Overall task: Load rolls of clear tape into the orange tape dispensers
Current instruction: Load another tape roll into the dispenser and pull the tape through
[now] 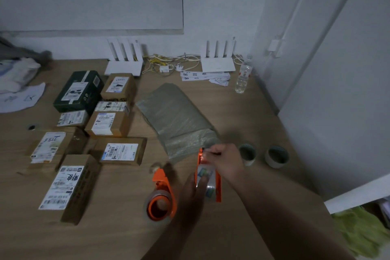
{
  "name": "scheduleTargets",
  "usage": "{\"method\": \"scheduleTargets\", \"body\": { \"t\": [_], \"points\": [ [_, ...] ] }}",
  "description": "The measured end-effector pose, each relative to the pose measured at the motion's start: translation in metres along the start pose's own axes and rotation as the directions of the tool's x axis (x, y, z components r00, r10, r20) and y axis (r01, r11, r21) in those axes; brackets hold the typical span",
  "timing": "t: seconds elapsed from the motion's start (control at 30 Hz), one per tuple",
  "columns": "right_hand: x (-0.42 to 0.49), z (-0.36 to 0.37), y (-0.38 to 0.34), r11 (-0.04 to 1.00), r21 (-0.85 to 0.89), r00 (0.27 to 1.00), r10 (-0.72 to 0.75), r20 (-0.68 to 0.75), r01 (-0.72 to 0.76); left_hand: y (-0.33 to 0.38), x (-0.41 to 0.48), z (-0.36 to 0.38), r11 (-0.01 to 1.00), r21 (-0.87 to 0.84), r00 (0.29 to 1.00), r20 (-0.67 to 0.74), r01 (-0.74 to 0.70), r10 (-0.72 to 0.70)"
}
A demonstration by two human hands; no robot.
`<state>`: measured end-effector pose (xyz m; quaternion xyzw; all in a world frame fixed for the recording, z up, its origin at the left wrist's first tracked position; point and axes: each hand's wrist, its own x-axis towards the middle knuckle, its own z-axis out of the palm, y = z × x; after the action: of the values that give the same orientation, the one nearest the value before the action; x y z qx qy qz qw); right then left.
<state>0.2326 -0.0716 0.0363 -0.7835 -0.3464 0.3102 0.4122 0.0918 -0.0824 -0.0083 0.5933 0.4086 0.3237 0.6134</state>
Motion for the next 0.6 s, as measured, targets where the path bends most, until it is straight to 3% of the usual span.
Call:
{"method": "scheduleTargets", "body": {
  "t": [0.13, 0.47, 0.6],
  "points": [
    [0.005, 0.001, 0.004, 0.994, -0.101, 0.996, -0.047, -0.075, 0.039, -0.006, 0.001, -0.003, 0.998, 0.063, 0.998, 0.063, -0.030, 0.026],
    [0.024, -0.018, -0.031, 0.990, 0.038, 0.969, -0.123, -0.213, 0.134, -0.018, 0.003, -0.001, 0.993, 0.117, 0.998, -0.057, 0.025, -0.018],
    [0.024, -0.021, -0.026, 0.993, -0.002, 0.977, -0.116, -0.182, 0.117, -0.024, -0.004, -0.002, 0.988, 0.153, 1.000, -0.009, -0.019, 0.021]
  ]
}}
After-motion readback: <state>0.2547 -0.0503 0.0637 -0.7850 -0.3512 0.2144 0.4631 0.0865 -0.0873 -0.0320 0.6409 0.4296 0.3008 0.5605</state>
